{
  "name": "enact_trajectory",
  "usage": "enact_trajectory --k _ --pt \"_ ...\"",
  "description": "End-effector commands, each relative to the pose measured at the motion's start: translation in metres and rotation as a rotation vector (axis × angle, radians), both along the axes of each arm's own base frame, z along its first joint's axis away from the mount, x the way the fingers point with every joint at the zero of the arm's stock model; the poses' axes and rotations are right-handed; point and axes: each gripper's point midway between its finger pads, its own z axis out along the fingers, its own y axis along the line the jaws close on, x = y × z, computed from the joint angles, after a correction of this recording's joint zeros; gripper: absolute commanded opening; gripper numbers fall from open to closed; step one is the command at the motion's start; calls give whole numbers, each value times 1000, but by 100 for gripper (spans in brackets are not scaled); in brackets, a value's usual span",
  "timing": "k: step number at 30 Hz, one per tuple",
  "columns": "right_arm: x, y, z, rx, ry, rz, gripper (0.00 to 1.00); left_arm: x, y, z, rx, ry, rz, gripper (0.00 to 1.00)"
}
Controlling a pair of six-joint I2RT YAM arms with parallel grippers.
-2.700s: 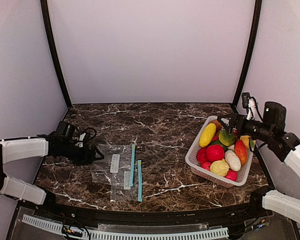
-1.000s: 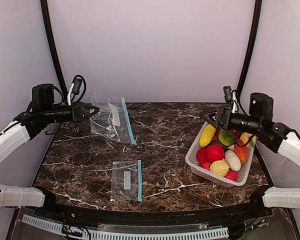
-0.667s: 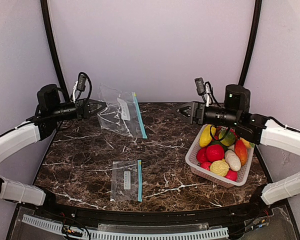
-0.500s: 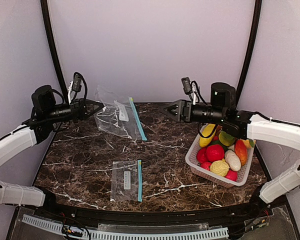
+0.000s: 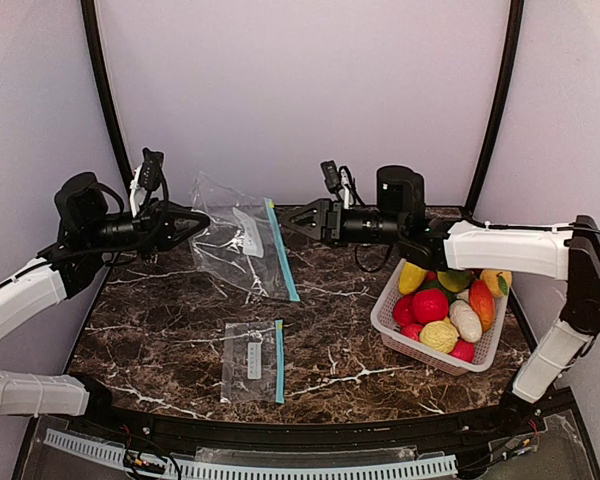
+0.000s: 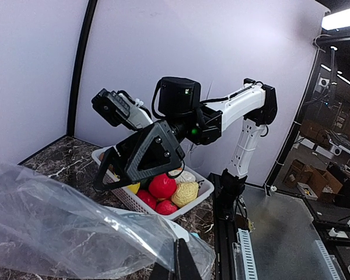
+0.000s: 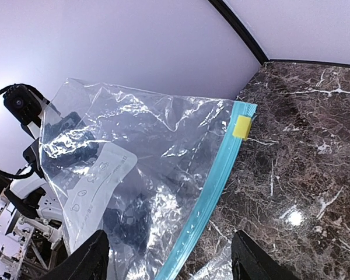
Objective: Place the food in the zip-top bag and seal the zipper
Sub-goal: Pass from the left arm to the right
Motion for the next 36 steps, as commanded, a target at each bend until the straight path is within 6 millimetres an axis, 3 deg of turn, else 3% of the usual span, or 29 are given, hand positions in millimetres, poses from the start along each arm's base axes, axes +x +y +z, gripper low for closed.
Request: enact_trajectory --k 1,8,15,23,31,36 --pt "-9 21 6 27 15 50 69 -11 -5 -3 7 -28 -41 1" --pt "-11 32 -7 41 77 70 67 -15 -5 0 3 -43 -44 1" --pt "-23 38 2 112 96 145 61 -15 -5 -1 10 -48 -37 1" --pt "-24 37 10 145 82 151 35 -14 -6 -3 17 -48 -32 1" --pt "-23 30 17 130 27 109 0 -11 -6 -6 31 -50 -16 1" --pt "-21 17 22 80 -43 45 0 -6 -4 -11 64 -43 26 3"
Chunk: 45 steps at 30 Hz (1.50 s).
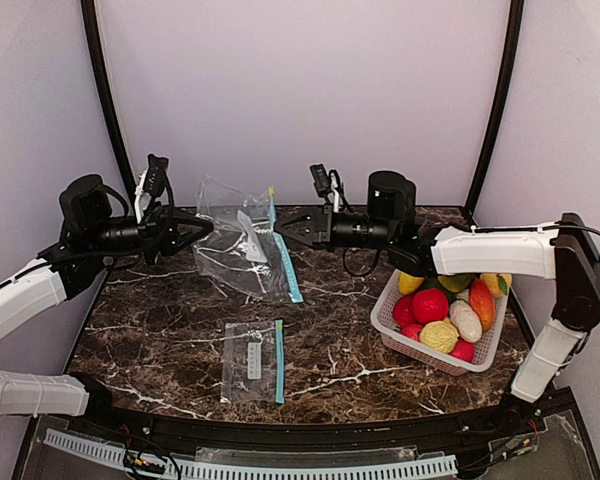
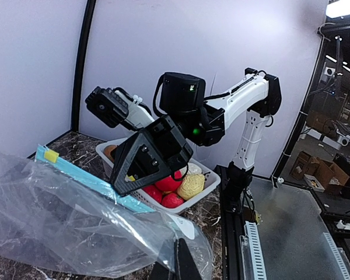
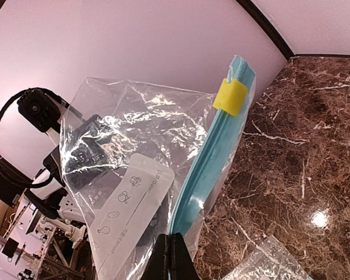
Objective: Place the food in the zip-top bag and seal the zipper
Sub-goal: Pass from the left arm to the right
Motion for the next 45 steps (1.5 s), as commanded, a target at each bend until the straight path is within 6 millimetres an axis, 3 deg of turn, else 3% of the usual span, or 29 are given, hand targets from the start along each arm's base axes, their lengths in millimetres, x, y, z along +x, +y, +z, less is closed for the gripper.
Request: enact_trajectory --k 1,2,3,5,7,11,14,15,17,20,24,29,34,37,40,45 --pt "-5 -15 22 -18 -120 -60 0 0 3 0 34 -32 41 13" --pt "-5 -19 25 -31 -143 -77 0 4 5 -4 53 -14 70 21" --pt "-5 -24 26 -55 -157 -94 0 10 7 -2 67 -42 110 36" --pt "-4 -34 30 -97 -195 -136 0 17 13 -4 107 -52 177 55" --pt "-4 -43 32 -137 -231 -167 0 23 21 -9 158 -42 251 67" --pt "-13 -55 43 -190 -316 -160 0 44 44 -8 247 -101 445 78" --pt "-25 -57 50 -221 -357 -94 0 53 56 10 253 -138 539 85" --pt "-30 -57 51 -232 -366 -65 0 55 56 13 252 -139 548 85" --pt "-41 -55 50 -249 -378 5 0 54 52 39 218 -172 526 87" --pt "-55 -53 46 -254 -381 100 0 43 33 59 163 -172 389 91" --pt "-71 -46 40 -234 -375 202 0 34 -1 67 99 -108 157 94" --pt "-88 -37 29 -230 -366 295 0 33 -25 56 107 -78 58 98" --pt "-97 -28 23 -220 -354 360 0 23 -44 23 121 12 -83 98" --pt "-96 -27 21 -224 -354 356 0 17 -47 8 128 54 -140 92" --pt "-95 -27 20 -226 -358 347 0 13 -48 -3 134 76 -167 74" --pt "-95 -27 21 -218 -360 345 0 12 -50 -11 139 106 -190 58"
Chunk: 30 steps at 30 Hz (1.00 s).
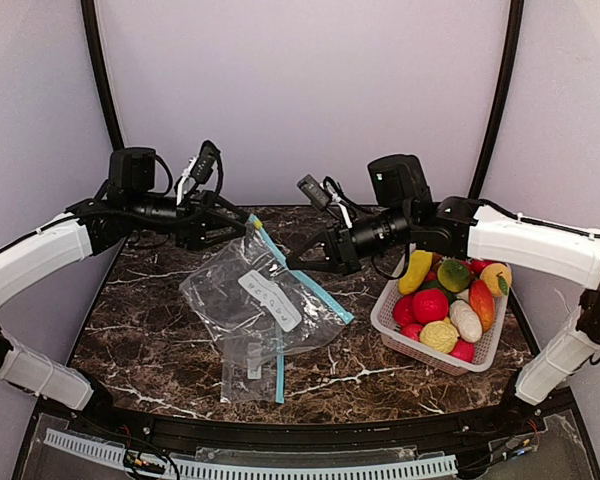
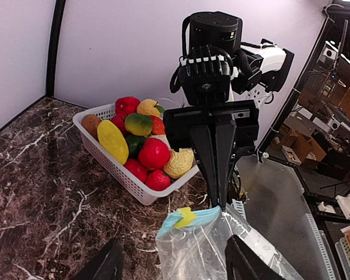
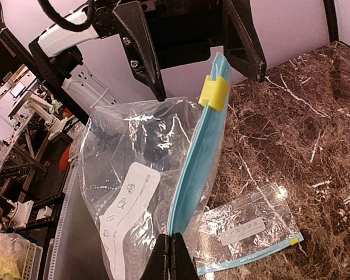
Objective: Place the food in the zip-top bag and seal the zipper
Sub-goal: Pass from the left arm to the right, then pass from the right arm to the left
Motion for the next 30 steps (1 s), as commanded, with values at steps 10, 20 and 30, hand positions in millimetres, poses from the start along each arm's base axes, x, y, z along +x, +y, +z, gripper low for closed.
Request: enact_trajectory --k 10,20,30 --pt "-7 3 15 52 -26 34 0 -7 -4 -6 -15 32 -64 44" --pt "-5 4 11 45 -24 23 0 -8 -7 -8 -14 41 -72 4" --pt "31 -10 27 -4 -195 -273 55 -12 -14 -15 0 58 -95 1"
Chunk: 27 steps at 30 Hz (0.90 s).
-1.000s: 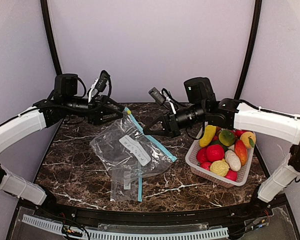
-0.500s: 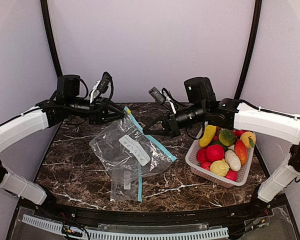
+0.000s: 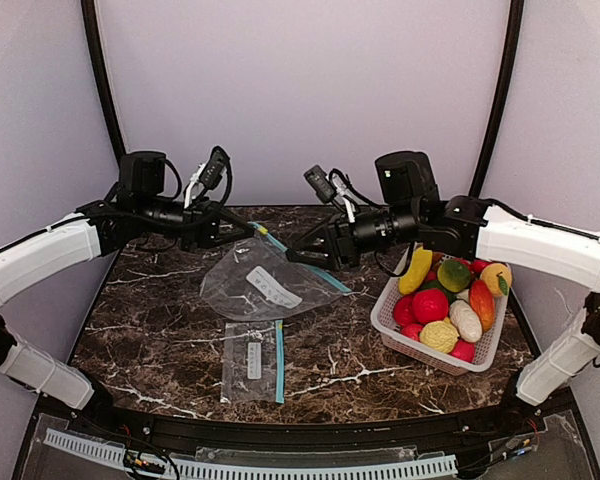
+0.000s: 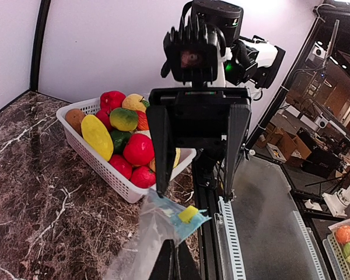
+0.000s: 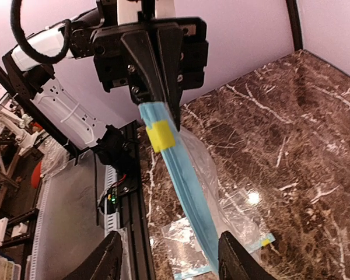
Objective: Place the food in the zip-top bag and seal the zipper
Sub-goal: Pass from the right arm to the left, then unzip the zipper from the zipper food storage bag.
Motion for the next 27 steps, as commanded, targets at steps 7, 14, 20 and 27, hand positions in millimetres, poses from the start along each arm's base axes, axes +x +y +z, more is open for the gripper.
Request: enact_trajectory --k 7,14,20,27 --pt "19 9 40 -59 -346 -291 51 -13 -11 -12 32 21 -51 1" --pt "13 31 35 -109 -459 -296 43 -15 -11 -11 36 19 -51 1" --pt "15 33 29 -138 -474 -319 37 -16 -11 -11 39 16 -52 1" --pt "17 32 27 -148 -474 -329 28 -17 -12 -11 42 14 -57 1"
